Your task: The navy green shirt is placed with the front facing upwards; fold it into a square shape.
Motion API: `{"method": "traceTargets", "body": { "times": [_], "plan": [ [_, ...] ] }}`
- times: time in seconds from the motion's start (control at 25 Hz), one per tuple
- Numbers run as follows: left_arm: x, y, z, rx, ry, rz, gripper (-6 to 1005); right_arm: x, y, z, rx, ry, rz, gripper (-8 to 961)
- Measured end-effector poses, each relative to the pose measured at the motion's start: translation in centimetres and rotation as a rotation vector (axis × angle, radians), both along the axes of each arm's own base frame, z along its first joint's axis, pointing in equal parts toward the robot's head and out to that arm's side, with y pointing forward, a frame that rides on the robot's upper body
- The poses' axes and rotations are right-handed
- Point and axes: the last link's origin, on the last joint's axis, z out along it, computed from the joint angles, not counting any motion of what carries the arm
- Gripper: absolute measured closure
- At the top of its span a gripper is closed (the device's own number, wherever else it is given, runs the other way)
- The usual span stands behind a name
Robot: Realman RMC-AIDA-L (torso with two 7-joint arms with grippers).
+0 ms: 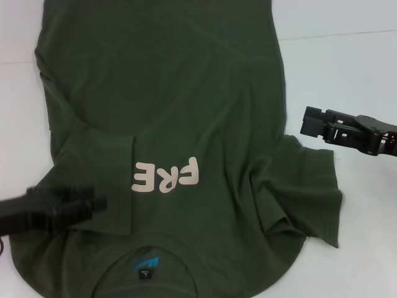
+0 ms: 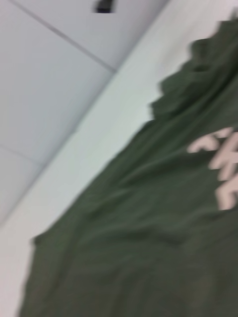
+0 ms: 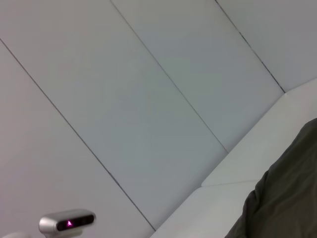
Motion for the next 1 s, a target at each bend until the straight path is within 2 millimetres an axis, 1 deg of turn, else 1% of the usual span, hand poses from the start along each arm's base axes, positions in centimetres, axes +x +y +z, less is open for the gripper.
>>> {"method": "traceTargets", "body": {
  "times": [0.12, 0.24, 0.44, 0.48, 0.52, 0.56, 0.76, 0.88, 0.92, 0.96, 1.0],
  "plan": [
    [0.5, 0.6, 0.6, 0.059, -0.050, -0.002, 566, 0.1, -0.1, 0.0, 0.001, 0.001, -0.002, 13],
    [0.8, 1.2, 1.2, 0.130, -0.100, 0.005, 502, 0.2, -0.2, 0.1, 0.000, 0.001, -0.011, 13],
    [1.2, 2.0, 3.0, 0.272, -0.209, 0.014, 395, 0.6, -0.4, 0.7, -0.008, 0.002, -0.028, 13],
    [1.3, 2.0, 3.2, 0.291, -0.225, 0.011, 374, 1.0, -0.5, 1.3, -0.025, 0.010, -0.058, 13],
    [1.3, 2.0, 3.4, 0.304, -0.235, 0.012, 352, 1.0, -0.5, 1.3, -0.025, 0.010, -0.058, 13],
    [1.3, 2.1, 3.6, 0.323, -0.248, 0.012, 331, 1.2, -0.5, 1.7, -0.032, 0.014, -0.078, 13],
    [1.3, 2.0, 3.9, 0.377, -0.284, 0.006, 106, 2.9, -1.0, 4.5, -0.068, 0.055, -0.216, 13],
    [1.3, 2.0, 4.0, 0.383, -0.289, 0.009, 99, 3.8, -1.5, 6.3, -0.107, 0.058, -0.305, 13],
    [1.3, 2.1, 4.0, 0.383, -0.289, 0.009, 96, 4.3, -1.9, 7.4, -0.134, 0.057, -0.357, 13],
    [1.3, 2.1, 4.0, 0.384, -0.288, 0.009, 93, 4.5, -2.1, 7.8, -0.146, 0.058, -0.379, 13],
    [1.3, 2.1, 3.9, 0.384, -0.287, 0.008, 91, 4.5, -2.1, 7.8, -0.146, 0.058, -0.379, 13]
  ]
}}
